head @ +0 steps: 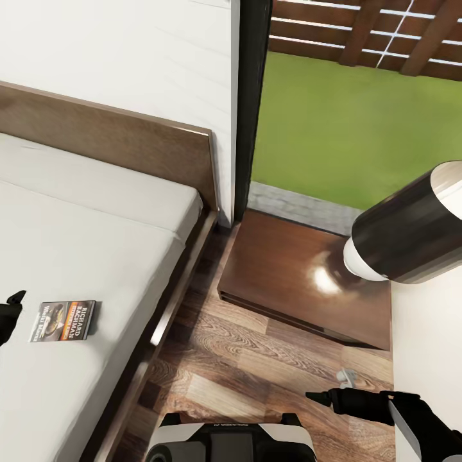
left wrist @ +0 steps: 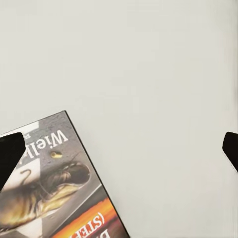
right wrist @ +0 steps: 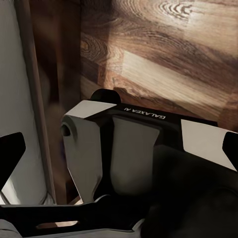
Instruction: In the bedroom, move the book from the bed onto either nightstand, and place the two sandals side by side next to the bed.
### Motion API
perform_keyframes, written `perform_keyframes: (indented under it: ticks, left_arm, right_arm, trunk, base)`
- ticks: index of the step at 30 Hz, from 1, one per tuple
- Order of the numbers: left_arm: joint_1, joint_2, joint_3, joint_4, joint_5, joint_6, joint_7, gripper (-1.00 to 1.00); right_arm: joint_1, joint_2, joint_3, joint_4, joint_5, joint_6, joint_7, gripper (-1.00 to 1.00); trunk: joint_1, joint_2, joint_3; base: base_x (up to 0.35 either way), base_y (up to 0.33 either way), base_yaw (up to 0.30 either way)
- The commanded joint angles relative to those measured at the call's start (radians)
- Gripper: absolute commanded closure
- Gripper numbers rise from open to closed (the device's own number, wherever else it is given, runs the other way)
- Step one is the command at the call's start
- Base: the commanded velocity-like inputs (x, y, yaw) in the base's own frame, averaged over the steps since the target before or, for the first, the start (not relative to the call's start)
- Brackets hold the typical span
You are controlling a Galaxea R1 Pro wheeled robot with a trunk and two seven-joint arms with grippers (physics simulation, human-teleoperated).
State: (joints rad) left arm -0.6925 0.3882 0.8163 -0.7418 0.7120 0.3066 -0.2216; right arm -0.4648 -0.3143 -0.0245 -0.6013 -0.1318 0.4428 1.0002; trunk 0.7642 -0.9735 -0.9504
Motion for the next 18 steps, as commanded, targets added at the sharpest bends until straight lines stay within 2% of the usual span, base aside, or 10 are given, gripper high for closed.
perform_keyframes:
  ticks: [1, 10, 18]
  left_arm:
    - [-0.001, 0.000, 0.004, -0.001, 0.008, 0.010, -0.003, -1.00]
    - [-0.001, -0.001, 0.004, -0.004, 0.007, 0.009, -0.002, -1.00]
    - [-0.001, -0.002, 0.004, -0.004, 0.007, 0.008, -0.002, -1.00]
  right_arm:
    - [0.000, 0.000, 0.000, 0.000, -0.006, 0.008, 0.002, -1.00]
    - [0.000, 0.000, -0.001, 0.000, -0.006, 0.008, 0.002, -1.00]
    - [0.000, 0.000, -0.002, 0.000, -0.006, 0.008, 0.002, -1.00]
  trunk:
    - [0.000, -0.001, -0.001]
    - [0.000, -0.001, -0.001]
    - [0.031, -0.057, -0.026]
  base:
    - [0.000, 0.000, 0.000]
    - [0.000, 0.000, 0.000]
    - [0.000, 0.000, 0.000]
